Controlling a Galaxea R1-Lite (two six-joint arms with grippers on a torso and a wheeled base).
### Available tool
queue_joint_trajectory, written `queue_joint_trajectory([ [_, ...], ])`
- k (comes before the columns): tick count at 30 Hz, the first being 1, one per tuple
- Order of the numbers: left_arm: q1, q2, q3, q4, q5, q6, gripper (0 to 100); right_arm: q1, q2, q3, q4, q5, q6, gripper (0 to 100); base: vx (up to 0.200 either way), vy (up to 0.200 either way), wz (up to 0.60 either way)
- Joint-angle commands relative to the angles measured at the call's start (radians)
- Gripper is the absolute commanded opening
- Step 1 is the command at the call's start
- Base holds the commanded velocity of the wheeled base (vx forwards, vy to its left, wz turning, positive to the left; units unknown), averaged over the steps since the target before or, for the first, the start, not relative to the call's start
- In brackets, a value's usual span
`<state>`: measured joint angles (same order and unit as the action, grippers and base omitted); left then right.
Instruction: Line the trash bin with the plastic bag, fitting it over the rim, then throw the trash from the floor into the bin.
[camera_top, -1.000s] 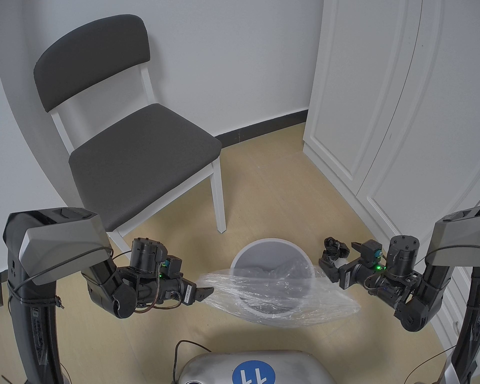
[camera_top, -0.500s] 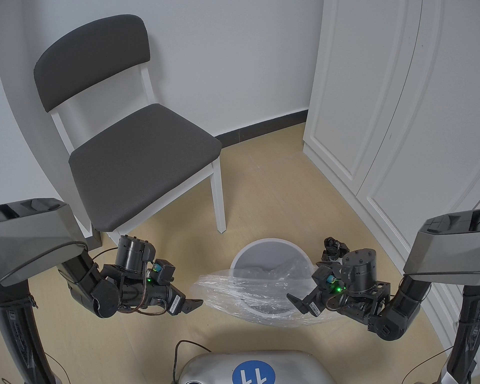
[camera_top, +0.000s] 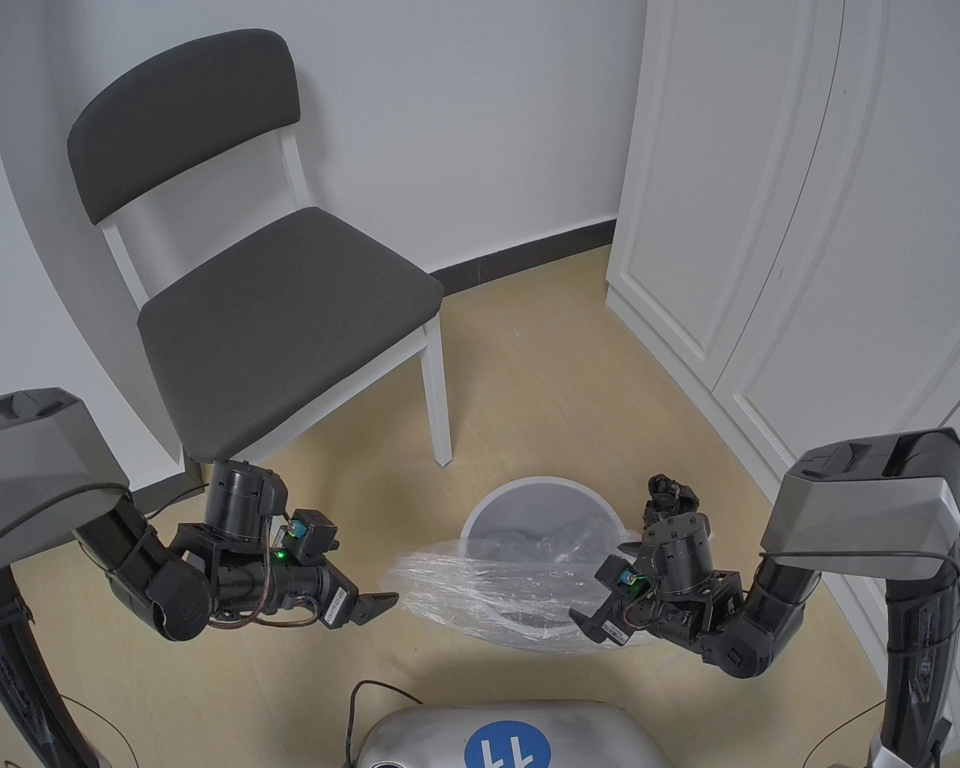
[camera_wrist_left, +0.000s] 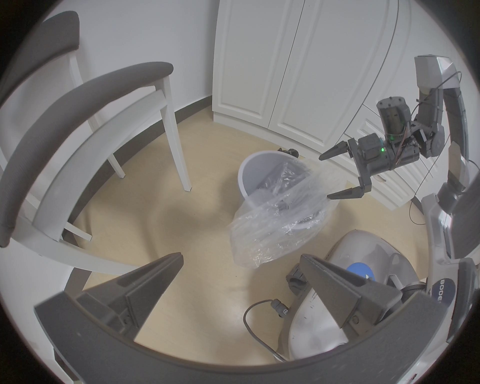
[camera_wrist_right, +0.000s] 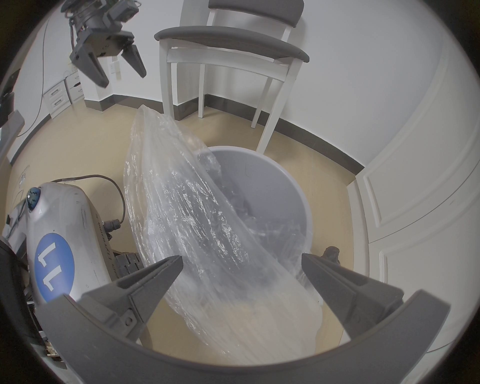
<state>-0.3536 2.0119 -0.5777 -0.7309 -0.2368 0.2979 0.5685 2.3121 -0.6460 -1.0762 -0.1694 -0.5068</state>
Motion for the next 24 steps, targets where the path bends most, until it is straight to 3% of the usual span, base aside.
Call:
queue_joint_trajectory([
  [1, 0.005, -0.033, 0.001, -0.002, 0.001, -0.002, 100, 0.011, 0.013, -0.003, -0.001, -0.012, -0.001, 100, 0.000, 0.000, 0.00],
  [12, 0.008, -0.055, 0.002, -0.001, 0.001, -0.003, 100, 0.128, -0.069, 0.060, 0.019, -0.042, -0.001, 100, 0.000, 0.000, 0.00],
  [24, 0.008, -0.045, -0.005, -0.002, 0.001, -0.002, 100, 0.068, 0.053, -0.040, 0.018, -0.061, -0.001, 100, 0.000, 0.000, 0.00],
])
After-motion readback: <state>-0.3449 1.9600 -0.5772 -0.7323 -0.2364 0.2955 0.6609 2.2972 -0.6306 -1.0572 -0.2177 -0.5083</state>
